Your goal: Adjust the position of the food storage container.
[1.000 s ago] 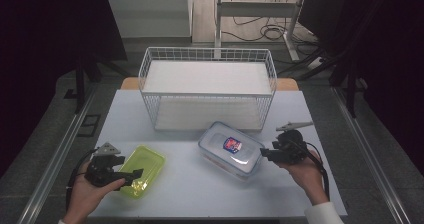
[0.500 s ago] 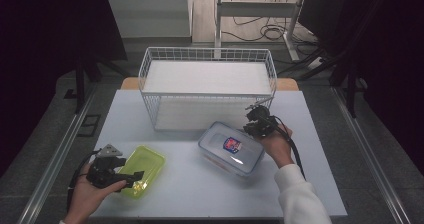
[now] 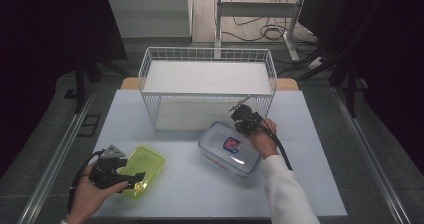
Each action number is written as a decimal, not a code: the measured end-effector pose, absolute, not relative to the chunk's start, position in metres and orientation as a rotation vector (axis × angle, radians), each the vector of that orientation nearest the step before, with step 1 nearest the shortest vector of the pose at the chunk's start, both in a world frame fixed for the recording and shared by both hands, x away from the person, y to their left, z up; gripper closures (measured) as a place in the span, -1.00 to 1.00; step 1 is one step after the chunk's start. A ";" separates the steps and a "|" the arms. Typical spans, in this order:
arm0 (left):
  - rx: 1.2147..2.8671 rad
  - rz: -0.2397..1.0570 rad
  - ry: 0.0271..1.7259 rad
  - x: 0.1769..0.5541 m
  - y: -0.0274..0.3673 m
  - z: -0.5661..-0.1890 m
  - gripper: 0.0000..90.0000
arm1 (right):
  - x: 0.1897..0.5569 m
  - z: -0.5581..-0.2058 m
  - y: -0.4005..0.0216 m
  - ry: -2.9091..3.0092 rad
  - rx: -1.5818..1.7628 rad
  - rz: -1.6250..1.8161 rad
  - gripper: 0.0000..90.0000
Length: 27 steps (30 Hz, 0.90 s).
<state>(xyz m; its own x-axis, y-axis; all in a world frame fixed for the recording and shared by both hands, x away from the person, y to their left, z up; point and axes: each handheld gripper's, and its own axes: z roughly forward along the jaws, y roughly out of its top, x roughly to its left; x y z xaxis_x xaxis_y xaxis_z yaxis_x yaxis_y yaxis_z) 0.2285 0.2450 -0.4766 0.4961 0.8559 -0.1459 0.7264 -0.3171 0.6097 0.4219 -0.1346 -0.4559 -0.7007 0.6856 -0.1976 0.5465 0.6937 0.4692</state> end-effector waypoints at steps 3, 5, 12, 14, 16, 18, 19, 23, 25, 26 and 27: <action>2.121 0.268 1.293 0.229 0.245 -0.477 -0.61 | 0.424 -0.457 -0.130 2.547 0.947 0.535 0.98; 2.120 0.268 1.293 0.229 0.245 -0.477 -0.61 | 0.425 -0.456 -0.128 2.552 0.938 0.543 0.98; 2.126 0.264 1.297 0.229 0.246 -0.479 -0.61 | 0.425 -0.457 -0.122 2.553 0.903 0.541 0.98; 2.126 0.262 1.296 0.230 0.245 -0.479 -0.61 | 0.425 -0.457 -0.122 2.557 0.898 0.544 0.98; 2.128 0.263 1.295 0.230 0.245 -0.479 -0.61 | 0.425 -0.456 -0.120 2.569 0.885 0.537 0.98; 2.130 0.262 1.292 0.230 0.244 -0.479 -0.61 | 0.423 -0.456 -0.115 2.594 0.842 0.539 0.99; 2.130 0.261 1.291 0.230 0.244 -0.478 -0.61 | 0.422 -0.457 -0.113 2.599 0.830 0.545 0.98; 2.122 0.261 1.289 0.229 0.245 -0.477 -0.61 | 0.418 -0.457 -0.107 2.628 0.785 0.553 0.99; 2.119 0.260 1.290 0.229 0.245 -0.477 -0.61 | 0.416 -0.457 -0.105 2.639 0.775 0.556 0.99; 2.118 0.260 1.290 0.229 0.245 -0.477 -0.61 | 0.415 -0.457 -0.103 2.648 0.762 0.560 0.99; 2.117 0.261 1.290 0.229 0.245 -0.477 -0.61 | 0.414 -0.457 -0.102 2.654 0.741 0.565 0.99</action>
<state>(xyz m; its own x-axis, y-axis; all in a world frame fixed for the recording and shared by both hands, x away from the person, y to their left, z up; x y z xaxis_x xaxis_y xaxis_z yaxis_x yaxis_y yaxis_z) 0.2292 0.2453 -0.4766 0.4992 0.8529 -0.1530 0.7265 -0.3157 0.6103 0.4143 -0.1016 -0.4572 -0.8112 0.5488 -0.2019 0.4189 0.7862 0.4542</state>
